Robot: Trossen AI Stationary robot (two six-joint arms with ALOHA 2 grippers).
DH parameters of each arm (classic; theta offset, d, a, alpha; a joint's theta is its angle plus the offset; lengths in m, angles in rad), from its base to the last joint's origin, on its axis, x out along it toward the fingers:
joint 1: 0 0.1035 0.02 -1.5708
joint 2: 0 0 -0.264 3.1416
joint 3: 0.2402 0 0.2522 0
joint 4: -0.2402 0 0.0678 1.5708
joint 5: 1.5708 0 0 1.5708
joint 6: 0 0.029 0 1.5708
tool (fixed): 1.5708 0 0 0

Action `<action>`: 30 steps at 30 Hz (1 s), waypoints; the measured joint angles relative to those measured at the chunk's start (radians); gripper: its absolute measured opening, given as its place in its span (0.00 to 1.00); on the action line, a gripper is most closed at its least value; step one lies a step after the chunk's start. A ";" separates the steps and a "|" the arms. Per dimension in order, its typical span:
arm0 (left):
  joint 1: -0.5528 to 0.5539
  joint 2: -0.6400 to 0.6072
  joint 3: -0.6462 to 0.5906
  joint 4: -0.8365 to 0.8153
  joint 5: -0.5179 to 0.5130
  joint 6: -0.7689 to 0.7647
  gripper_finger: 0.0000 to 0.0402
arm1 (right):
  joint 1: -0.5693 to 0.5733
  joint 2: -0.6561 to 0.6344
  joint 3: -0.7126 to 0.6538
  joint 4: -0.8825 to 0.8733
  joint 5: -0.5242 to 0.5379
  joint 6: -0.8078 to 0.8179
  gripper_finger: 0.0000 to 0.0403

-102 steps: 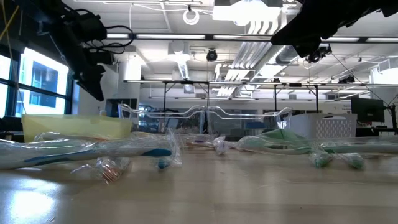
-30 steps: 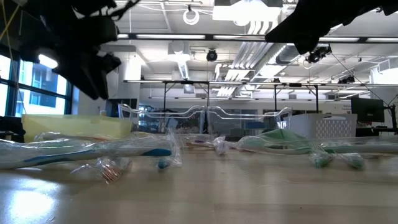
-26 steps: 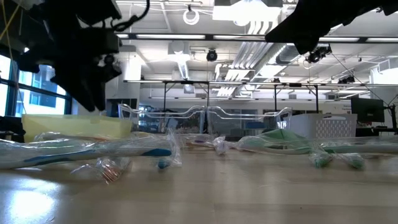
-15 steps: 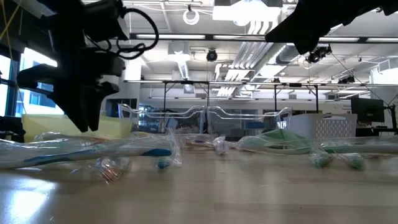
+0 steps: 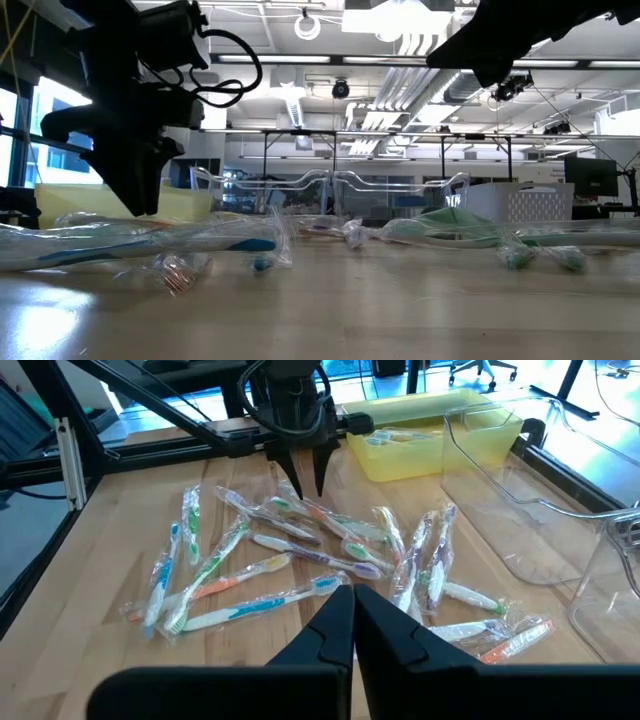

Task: Pick & Place Toothbrushes
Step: Put the orange toothbrush into the left transparent bin

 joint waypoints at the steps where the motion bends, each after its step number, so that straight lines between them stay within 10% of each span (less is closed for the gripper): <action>1: 0.000 0.000 0.000 0.000 0.000 0.000 0.28 | 0.000 0.000 0.000 0.000 0.000 0.000 0.01; 30: 0.105 0.083 0.000 0.122 0.054 0.024 0.39 | 0.000 0.000 0.000 0.006 0.003 0.001 0.01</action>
